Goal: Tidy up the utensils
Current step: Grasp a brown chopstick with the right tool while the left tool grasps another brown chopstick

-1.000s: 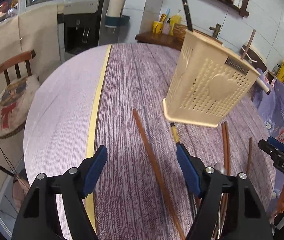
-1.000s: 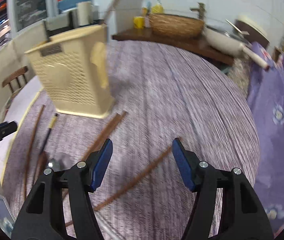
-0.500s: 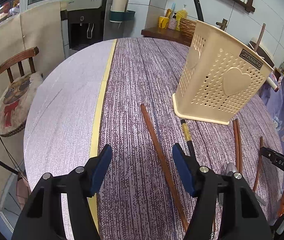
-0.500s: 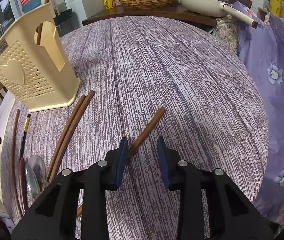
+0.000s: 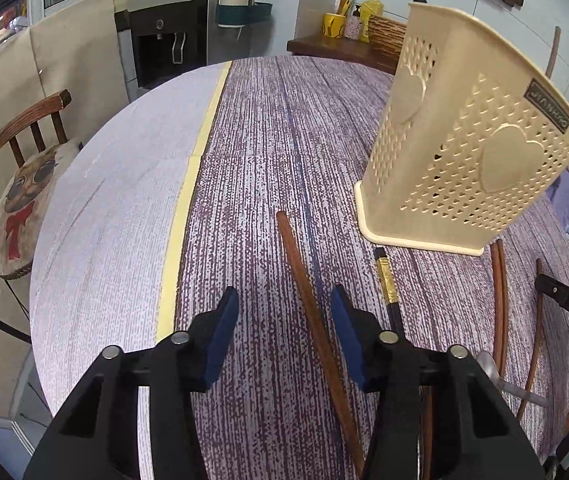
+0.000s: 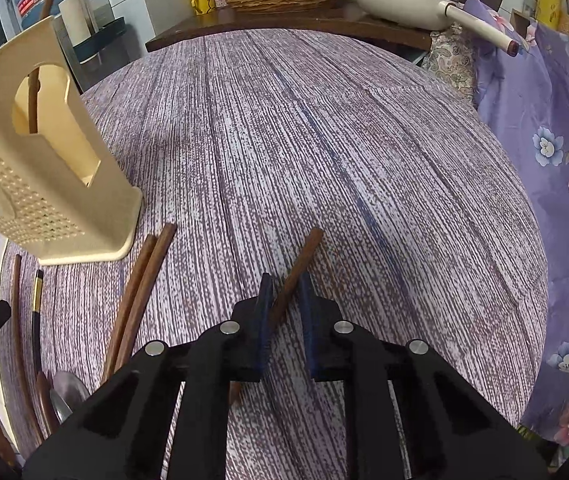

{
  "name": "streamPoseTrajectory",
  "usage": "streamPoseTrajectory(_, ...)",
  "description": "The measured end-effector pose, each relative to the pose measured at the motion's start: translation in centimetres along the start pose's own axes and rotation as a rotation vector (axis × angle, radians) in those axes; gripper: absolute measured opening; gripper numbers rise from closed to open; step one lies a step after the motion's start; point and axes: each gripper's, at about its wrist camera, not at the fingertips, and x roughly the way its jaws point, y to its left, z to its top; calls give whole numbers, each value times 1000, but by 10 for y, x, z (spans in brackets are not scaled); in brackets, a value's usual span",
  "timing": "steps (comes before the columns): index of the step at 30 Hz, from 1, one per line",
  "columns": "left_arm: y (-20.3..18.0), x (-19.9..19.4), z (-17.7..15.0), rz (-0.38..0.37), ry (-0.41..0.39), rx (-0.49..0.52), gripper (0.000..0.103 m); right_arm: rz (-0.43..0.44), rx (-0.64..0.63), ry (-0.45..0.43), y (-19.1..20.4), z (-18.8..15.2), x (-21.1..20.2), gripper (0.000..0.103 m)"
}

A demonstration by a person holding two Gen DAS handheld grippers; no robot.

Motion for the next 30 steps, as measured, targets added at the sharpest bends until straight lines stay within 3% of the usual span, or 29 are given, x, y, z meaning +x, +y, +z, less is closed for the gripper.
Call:
streamPoseTrajectory(10, -13, 18, 12, 55, 27, 13, 29, -19, 20, 8, 8, 16, 9, 13)
streamPoseTrajectory(15, -14, 21, 15, 79, 28, 13, 10, -21, 37, 2, 8, 18, 11, 11)
streamPoseTrajectory(30, -15, 22, 17, 53, 29, -40, 8, 49, 115, -21, -1, 23, 9, 9)
